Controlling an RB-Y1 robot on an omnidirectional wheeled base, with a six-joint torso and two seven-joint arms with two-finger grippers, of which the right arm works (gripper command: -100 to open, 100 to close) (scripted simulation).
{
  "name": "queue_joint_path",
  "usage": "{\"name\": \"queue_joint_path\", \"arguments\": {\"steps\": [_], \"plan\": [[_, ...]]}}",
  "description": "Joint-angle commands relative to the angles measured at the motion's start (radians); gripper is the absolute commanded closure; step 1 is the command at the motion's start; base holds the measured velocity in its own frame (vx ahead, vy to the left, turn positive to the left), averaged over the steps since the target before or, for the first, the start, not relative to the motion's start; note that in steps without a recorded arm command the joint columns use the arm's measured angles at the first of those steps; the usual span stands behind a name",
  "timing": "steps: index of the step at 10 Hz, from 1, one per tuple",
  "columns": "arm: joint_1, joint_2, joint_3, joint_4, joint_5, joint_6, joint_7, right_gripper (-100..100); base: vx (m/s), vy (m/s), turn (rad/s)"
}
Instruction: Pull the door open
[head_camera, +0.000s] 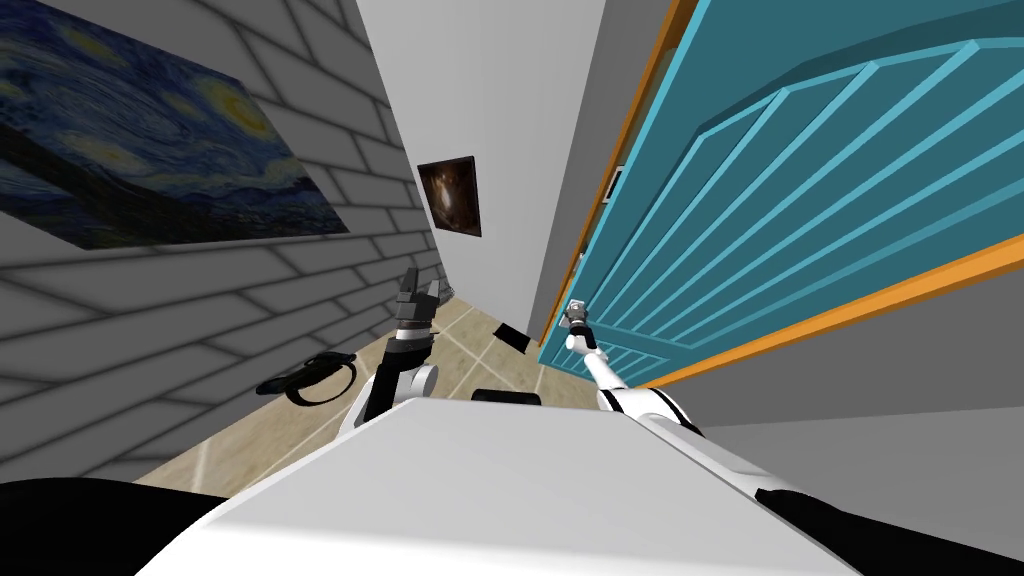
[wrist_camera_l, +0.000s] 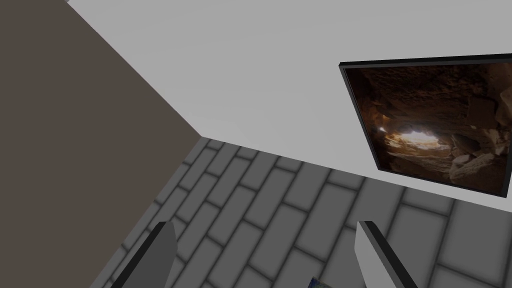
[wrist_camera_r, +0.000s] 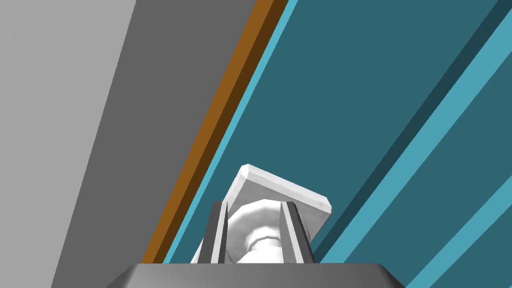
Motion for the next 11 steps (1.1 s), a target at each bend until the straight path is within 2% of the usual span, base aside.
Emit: {"name": "queue_joint_path", "arguments": {"steps": [1,10,11], "plan": [[0.006,0.015,0.002,-0.008,-0.026,0.007,-0.038,-100,-0.190,-0.005,0.008],[0.013,0.080,0.019,-0.048,-0.136,0.023,-0.209,-100,-0.143,-0.025,-0.001],[0.010,0.075,0.019,-0.039,-0.127,0.019,-0.197,-100,-0.063,-0.006,0.001]]}}
